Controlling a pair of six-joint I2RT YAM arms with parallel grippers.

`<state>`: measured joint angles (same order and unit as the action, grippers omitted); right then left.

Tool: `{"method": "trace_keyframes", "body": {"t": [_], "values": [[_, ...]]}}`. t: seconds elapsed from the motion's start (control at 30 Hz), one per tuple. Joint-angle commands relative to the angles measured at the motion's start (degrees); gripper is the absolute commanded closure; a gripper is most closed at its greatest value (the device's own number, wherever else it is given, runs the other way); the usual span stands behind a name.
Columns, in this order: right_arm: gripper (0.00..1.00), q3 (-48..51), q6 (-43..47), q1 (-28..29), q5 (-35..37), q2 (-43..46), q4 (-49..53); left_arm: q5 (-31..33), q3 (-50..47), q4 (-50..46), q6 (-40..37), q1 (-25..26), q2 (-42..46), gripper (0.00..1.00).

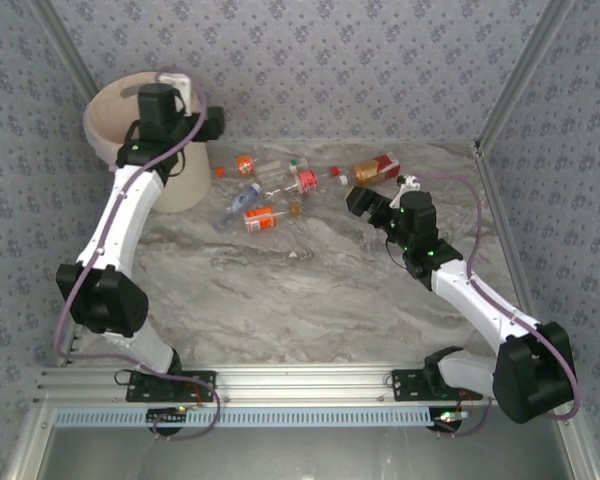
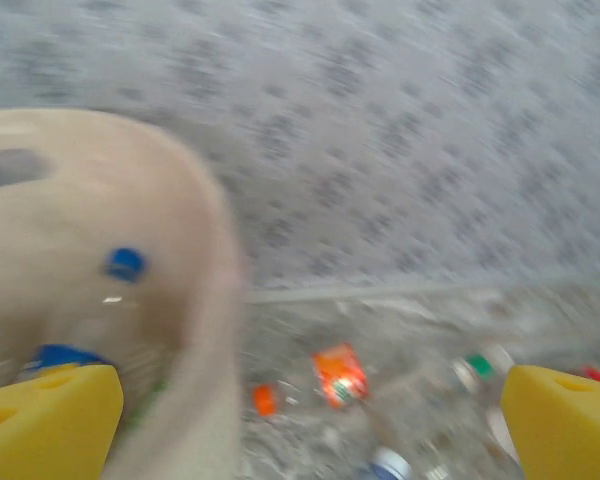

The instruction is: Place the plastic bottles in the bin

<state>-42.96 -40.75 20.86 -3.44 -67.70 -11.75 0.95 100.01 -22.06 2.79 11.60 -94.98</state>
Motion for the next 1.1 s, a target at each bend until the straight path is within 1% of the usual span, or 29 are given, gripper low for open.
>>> {"method": "trace_keyframes", "body": {"t": [0.0, 0.03, 0.17, 0.33, 0.37, 0.47, 0.6, 0.7, 0.87, 0.93, 1.07], "values": [[0.0, 0.74, -1.55, -0.87, -0.63, 1.29, 0.01, -6.95, -2.14, -4.52, -12.12, 3.96, -1.71, 0.02], [0.0, 0.82, -1.52, -1.04, -0.86, 1.5, 0.31, -7.54, -3.27, -4.93, -14.27, 5.3, -2.2, 0.02], [0.0, 0.84, -0.53, -1.36, -0.1, 2.72, 2.58, -17.03, -7.67, -7.11, -22.06, 8.11, -2.89, 0.02], [0.0, 1.47, 1.44, -1.72, 1.99, 4.53, 4.65, -22.26, -11.87, -9.44, -31.25, 9.38, -4.57, 0.02], [0.0, 1.55, 1.65, -1.78, 2.27, 4.75, 4.91, -22.5, -13.01, -9.42, -33.56, 9.72, -4.88, 0.02], [0.0, 1.75, 1.73, -2.04, 2.51, 5.19, 5.59, -19.79, -15.07, -7.54, -36.32, 10.37, -6.5, 0.02], [0.0, 2.22, 1.74, -2.53, 2.07, 5.39, 5.77, -16.43, -12.06, -11.68, -38.66, 10.41, -11.88, 0.02], [0.0, 2.18, 1.73, -2.71, 1.6, 5.39, 6.02, -15.88, -10.99, -12.5, -40.49, 10.45, -15.13, 0.02], [0.0, 1.98, 1.73, -2.98, 1.33, 5.39, 6.37, -14.62, -9.58, -12.74, -43.47, 10.62, -19.52, 0.08], [0.0, 2.02, 1.73, -3.03, 1.16, 5.39, 6.44, -10.98, -9.84, -11.98, -44.71, 11.3, -20.7, 0.11], [0.0, 1.86, 1.73, -3.2, 1.16, 5.39, 6.62, -8.07, -11.67, -9.1, -45.05, 11.56, -21.45, 0.19]]}}
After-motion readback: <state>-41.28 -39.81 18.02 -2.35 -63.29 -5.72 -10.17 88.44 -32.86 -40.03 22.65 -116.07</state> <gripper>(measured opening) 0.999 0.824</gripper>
